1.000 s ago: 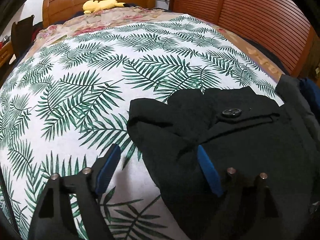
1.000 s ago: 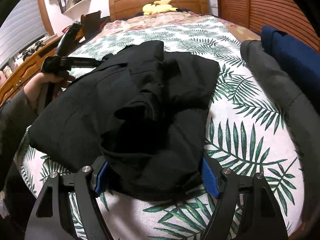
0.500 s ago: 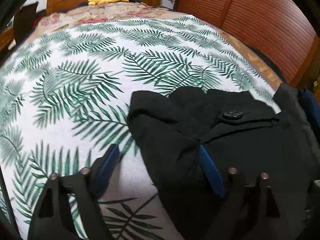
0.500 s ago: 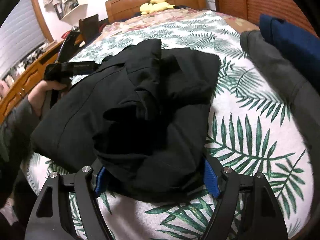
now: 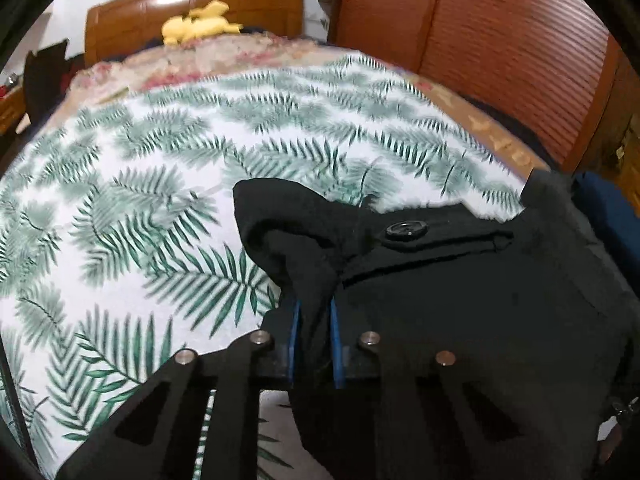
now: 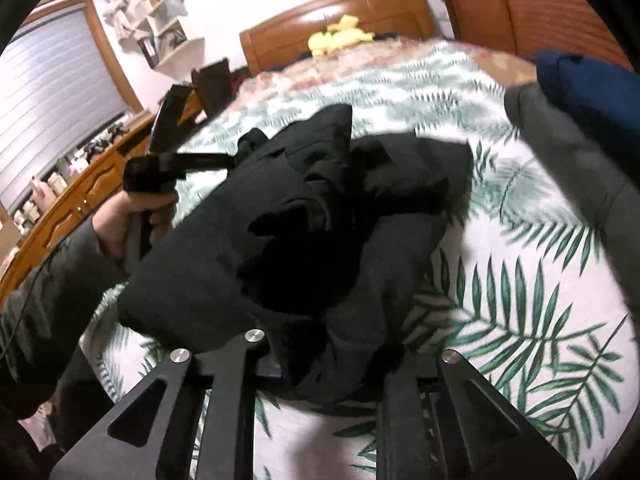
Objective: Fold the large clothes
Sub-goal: 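Close both tools on the folded coat, then lift the coat with both tools and carry it to the clothes pile by the wardrobe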
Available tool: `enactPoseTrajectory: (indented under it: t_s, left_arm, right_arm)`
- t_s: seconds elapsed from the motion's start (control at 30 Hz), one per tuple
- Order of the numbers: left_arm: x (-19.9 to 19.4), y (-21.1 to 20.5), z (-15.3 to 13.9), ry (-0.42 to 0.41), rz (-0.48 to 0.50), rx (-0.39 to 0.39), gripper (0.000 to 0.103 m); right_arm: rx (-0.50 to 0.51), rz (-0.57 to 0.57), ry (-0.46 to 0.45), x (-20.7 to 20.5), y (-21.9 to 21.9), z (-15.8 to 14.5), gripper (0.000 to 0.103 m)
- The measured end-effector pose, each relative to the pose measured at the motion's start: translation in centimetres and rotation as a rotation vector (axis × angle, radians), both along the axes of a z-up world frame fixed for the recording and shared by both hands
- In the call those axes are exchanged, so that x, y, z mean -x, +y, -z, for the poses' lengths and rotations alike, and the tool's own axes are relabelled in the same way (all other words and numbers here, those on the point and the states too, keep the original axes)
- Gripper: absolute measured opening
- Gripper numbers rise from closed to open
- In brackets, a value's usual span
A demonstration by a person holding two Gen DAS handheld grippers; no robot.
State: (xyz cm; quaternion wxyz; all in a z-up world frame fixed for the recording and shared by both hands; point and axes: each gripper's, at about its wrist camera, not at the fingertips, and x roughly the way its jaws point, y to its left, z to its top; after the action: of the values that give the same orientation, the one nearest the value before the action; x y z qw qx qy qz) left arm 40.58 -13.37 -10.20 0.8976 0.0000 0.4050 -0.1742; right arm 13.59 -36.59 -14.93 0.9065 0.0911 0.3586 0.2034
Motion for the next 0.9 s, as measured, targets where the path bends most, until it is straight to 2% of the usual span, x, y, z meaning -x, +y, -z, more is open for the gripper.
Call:
enactPoseTrajectory:
  t_s: [0.2, 0.37, 0.53, 0.67, 0.77, 0.9]
  left_arm:
    - [2.5, -1.8, -6.1, -0.125, 0.011, 0.012, 0.008]
    - [4.1, -5.1, -11.3, -0.229, 0.033, 0.011, 0.008]
    - [5.4, -11.9, -16.5, -0.306, 0.116, 0.061, 0.008]
    - [6.1, -18.5, -19.2, -0.346, 0.196, 0.107, 0.008]
    - [6.7, -23.8, -20.2, -0.35, 0.264, 0.132, 0.008]
    - [7.8, -30.1, -19.8, -0.339, 0.361, 0.11, 0.008]
  right_arm:
    - [0.068, -0.005, -0.134, 1.0, 0.5, -4.7, 0.01]
    - [0.133, 0.018, -0.239, 1.3, -1.8, -10.4, 0.01]
    - [0.22, 0.076, -0.356, 3.6, -7.4, -17.1, 0.009]
    - [0.29, 0.181, -0.392, 5.6, -13.4, -21.0, 0.009]
    - [0.352, 0.26, -0.393, 7.0, -17.4, -22.5, 0.009]
    - [0.394, 0.355, -0.373, 8.5, -22.4, -23.0, 0.009]
